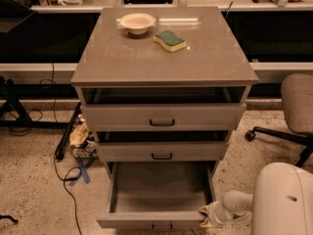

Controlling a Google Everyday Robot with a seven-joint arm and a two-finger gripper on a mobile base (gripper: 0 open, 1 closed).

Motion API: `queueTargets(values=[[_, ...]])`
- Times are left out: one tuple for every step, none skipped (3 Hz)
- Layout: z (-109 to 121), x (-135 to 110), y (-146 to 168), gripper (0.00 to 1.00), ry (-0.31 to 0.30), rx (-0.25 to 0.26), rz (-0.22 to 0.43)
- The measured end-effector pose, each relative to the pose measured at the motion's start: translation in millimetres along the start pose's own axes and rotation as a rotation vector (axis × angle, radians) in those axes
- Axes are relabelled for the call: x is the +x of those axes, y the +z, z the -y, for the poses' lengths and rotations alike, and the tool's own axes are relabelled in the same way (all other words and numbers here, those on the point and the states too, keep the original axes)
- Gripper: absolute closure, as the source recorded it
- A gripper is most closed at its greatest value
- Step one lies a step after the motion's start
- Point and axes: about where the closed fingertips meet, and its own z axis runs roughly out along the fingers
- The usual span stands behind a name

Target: Open bottom drawer

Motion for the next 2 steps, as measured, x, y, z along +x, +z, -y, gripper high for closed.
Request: queueTargets(values=[[-1.5, -0.8, 1.5, 0.81, 0.0, -0.003, 0.002], [-3.5, -2.0, 3.5, 0.5, 0.0, -0.007, 0.004]])
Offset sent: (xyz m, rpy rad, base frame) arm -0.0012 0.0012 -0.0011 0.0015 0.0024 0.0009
